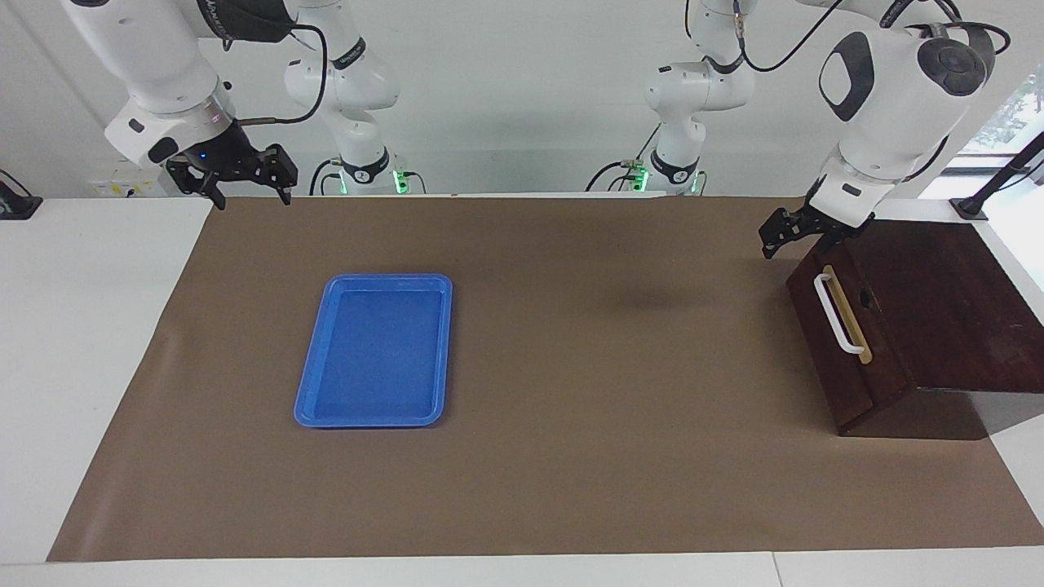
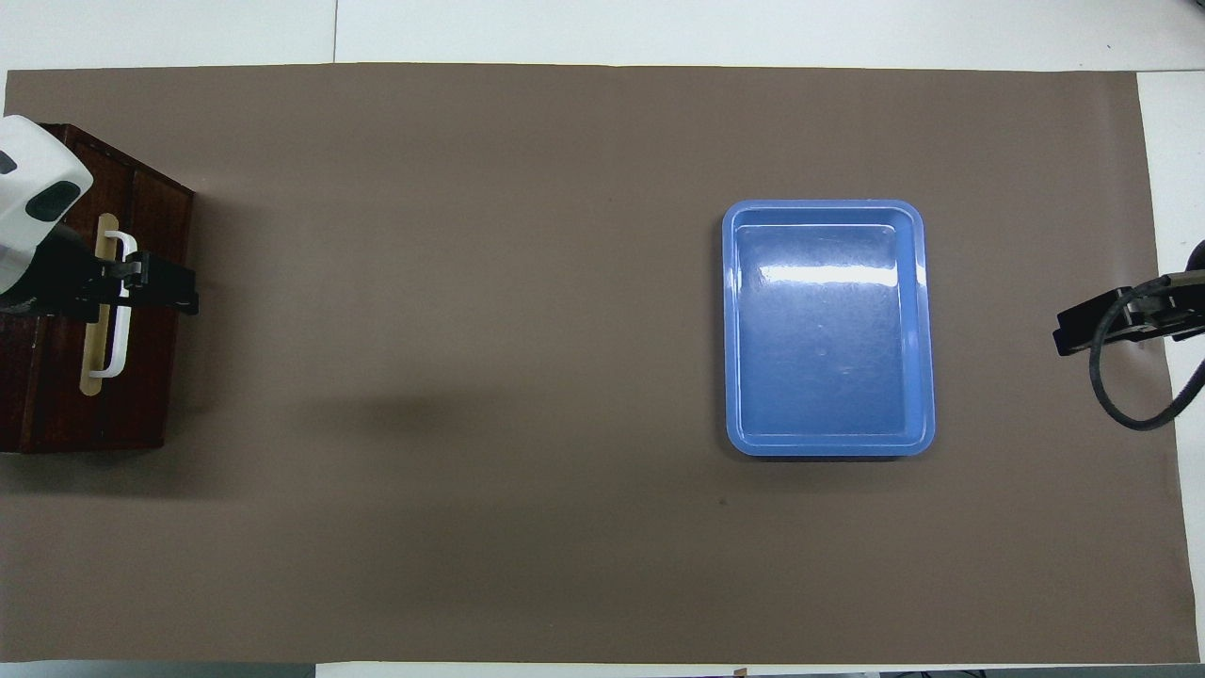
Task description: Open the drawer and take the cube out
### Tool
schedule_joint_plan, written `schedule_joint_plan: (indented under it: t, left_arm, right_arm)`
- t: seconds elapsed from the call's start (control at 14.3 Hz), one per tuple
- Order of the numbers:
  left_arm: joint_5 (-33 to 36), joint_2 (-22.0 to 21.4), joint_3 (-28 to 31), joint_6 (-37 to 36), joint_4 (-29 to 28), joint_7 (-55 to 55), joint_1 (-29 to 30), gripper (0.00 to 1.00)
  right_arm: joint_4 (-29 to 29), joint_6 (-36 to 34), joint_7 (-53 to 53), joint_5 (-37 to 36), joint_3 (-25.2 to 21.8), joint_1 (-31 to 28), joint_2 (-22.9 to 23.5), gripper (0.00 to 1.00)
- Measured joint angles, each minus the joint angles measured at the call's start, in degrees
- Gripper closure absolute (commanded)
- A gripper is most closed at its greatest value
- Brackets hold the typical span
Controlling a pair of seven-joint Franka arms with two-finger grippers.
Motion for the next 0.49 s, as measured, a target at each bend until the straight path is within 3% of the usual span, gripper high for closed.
schedule_joint_plan:
  t: [0.49]
  left_arm:
    - [0.12, 0.0, 0.08, 1.11, -0.23, 0.07, -0.02, 0.0]
  right_arm:
    - [0.0, 0.0, 0.0, 0.0, 0.0, 0.0, 0.0, 0.0]
